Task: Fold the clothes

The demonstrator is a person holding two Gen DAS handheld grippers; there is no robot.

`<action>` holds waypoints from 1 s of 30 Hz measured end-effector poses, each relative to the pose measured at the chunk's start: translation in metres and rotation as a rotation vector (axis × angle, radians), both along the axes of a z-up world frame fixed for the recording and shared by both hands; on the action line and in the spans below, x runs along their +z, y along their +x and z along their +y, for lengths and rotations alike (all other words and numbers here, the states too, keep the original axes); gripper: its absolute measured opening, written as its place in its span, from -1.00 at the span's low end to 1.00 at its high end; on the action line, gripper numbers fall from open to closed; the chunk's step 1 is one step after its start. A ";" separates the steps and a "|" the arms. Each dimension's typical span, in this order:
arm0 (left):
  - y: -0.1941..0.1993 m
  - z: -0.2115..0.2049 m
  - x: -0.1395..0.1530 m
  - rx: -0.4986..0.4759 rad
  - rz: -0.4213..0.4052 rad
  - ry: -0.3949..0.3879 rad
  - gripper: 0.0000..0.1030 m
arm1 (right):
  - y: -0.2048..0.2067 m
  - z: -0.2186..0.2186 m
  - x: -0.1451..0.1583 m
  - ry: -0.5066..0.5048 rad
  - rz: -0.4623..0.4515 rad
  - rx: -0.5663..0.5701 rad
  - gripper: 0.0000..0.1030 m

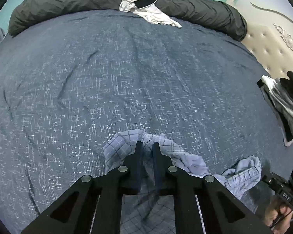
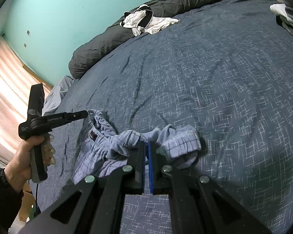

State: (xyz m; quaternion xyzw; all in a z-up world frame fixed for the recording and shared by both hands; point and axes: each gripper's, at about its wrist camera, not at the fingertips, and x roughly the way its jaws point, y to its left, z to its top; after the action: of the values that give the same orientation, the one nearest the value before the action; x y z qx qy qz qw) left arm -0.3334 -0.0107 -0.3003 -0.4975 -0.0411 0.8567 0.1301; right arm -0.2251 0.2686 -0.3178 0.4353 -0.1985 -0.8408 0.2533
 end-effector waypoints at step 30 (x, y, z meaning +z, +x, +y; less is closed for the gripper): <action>0.005 -0.011 0.004 0.043 -0.047 0.034 -0.25 | 0.010 -0.009 -0.002 0.040 -0.005 0.044 -0.96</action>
State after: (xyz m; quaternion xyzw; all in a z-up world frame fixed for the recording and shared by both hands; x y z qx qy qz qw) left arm -0.3283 -0.0221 -0.2966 -0.5142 -0.0694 0.8466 0.1189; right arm -0.2155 0.2595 -0.3201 0.4466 -0.1725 -0.8378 0.2624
